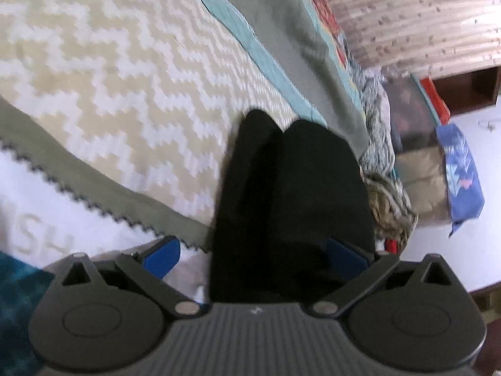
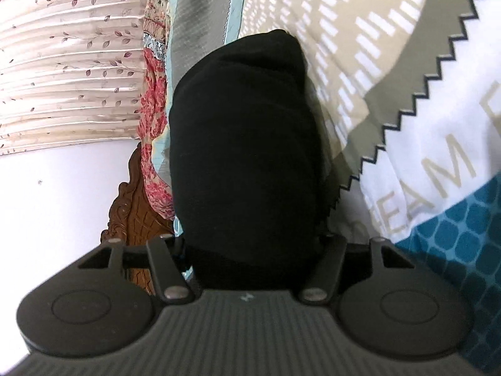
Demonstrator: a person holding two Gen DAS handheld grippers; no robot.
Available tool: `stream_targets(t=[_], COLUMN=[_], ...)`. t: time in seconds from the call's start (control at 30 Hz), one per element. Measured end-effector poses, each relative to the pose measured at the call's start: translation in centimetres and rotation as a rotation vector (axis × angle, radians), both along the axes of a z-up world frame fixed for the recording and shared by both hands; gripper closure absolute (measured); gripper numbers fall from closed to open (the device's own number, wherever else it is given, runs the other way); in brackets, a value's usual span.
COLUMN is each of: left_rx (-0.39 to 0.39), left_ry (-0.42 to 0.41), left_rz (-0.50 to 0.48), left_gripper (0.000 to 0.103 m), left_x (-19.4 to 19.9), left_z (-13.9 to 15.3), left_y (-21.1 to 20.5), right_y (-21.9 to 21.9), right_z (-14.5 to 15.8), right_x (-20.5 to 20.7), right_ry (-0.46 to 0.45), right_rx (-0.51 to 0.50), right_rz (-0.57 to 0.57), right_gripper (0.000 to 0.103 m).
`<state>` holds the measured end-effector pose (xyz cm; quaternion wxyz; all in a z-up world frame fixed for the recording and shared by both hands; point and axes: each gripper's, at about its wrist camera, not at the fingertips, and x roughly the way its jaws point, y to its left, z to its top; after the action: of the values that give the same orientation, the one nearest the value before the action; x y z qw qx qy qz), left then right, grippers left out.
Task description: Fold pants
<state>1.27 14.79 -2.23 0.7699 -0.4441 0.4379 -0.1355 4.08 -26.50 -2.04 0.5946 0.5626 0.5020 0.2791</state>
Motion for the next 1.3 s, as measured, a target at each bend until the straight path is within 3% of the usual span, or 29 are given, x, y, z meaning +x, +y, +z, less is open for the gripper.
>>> stream_targets(t=[0.13,0.27,0.37,0.4,0.43,0.47,0.5,0.6,0.73,0.83,1.1,1.3], left_rx=[-0.017,0.057,0.045,0.046,0.064,0.083,0.105,0.136,0.091,0.117,0.152,0.186], left_ry=[0.005,-0.014,-0.026,-0.032,-0.039,-0.041,-0.032,-0.04,-0.14,-0.209,-0.319,-0.373], left_rz=[-0.054,-0.083,-0.067,-0.059,-0.049,-0.053,-0.066,-0.071,-0.059,-0.061,-0.067,-0.071], left_gripper=[0.0,0.0,0.001,0.001,0.01,0.023,0.05,0.056,0.057,0.057,0.058,0.058], left_x=[1.0,1.1,0.8,0.6,0.5,0.4,0.5,0.4,-0.3,-0.1,2.9,8.0], left_z=[-0.8,-0.5,-0.5,-0.5,-0.3,-0.1,0.0,1.0,4.6,7.4,12.3,14.8], left_y=[-2.3,-4.1,-3.9,-3.9,-4.2,-4.7,-5.2,-6.1,-5.5,-5.6,-5.3,-5.4], right_y=[-0.4,1.9,3.5,3.8,4.2,4.9,5.5,6.8,7.1,7.3,8.1,7.2], right_z=[0.4,2.4,3.3,3.3,3.3,3.5,3.6,4.6,6.5,8.4,12.5,13.8], right_x=[0.0,0.4,0.1,0.2,0.2,0.3,0.1,-0.4,0.1,0.4,2.5,5.4], right_ry=[-0.078,-0.292,-0.392,-0.387,-0.387,-0.392,-0.399,-0.42,-0.491,-0.557,-0.764,-0.867], right_rx=[-0.101,-0.338,-0.451,-0.462,-0.471,-0.486,-0.506,-0.544,-0.448,-0.43,-0.5,-0.534], right_rz=[0.065,0.322,0.427,0.426,0.42,0.409,0.396,0.351,0.29,0.254,0.196,0.153], right_gripper=[0.04,0.04,0.04,0.039,0.038,0.038,0.039,0.049,0.053,0.054,0.055,0.055])
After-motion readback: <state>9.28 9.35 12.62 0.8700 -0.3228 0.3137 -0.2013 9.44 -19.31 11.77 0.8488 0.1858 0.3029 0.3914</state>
